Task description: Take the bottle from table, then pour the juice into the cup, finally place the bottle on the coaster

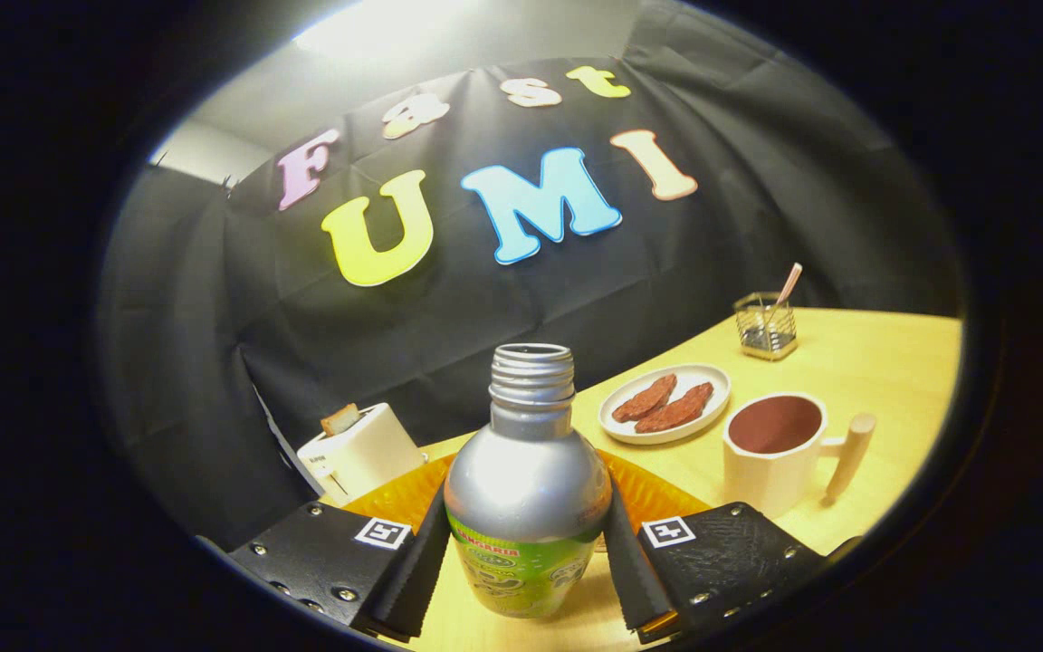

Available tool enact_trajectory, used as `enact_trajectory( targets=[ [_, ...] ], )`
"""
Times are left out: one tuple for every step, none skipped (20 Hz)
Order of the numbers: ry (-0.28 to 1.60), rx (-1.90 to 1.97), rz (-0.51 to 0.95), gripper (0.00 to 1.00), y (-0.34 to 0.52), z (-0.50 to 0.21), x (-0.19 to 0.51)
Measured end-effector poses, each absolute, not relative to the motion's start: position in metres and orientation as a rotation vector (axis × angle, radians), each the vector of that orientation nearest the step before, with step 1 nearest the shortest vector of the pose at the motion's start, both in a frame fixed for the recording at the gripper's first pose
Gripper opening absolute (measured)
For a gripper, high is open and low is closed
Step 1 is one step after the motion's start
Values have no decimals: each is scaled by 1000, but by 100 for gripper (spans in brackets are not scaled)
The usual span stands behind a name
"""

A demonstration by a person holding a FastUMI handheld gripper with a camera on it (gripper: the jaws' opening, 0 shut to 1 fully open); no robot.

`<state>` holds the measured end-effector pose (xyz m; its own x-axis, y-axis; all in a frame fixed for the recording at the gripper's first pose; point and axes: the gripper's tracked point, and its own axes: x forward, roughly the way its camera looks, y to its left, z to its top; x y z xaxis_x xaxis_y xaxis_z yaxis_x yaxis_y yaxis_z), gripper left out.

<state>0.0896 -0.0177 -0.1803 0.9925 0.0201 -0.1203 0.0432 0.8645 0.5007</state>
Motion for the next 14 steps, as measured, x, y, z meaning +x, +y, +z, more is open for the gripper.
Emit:
enact_trajectory(
  targets=[
    [123, 567, -13, 78, -20, -180, 92],
    [127, 591, -18, 78, -22, -181, 94],
    [140, 606, -23, 78, -26, -183, 95],
    [146, 618, -29, 78, -28, -184, 98],
    [147, 644, -25, 77, -30, -184, 99],
    [145, 686, -17, 77, -32, -184, 99],
    [144, 739, -6, 77, -33, -183, 100],
    [143, 792, 3, 77, -34, -183, 101],
    [143, 838, 3, 77, -38, -184, 102],
    [145, 877, -2, 77, -40, -186, 103],
    [148, 912, -5, 77, -42, -187, 104],
    [149, 940, -4, 77, -42, -187, 101],
    [145, 968, -1, 77, -42, -186, 102],
    [142, 998, 6, 77, -43, -185, 101]
  ],
)
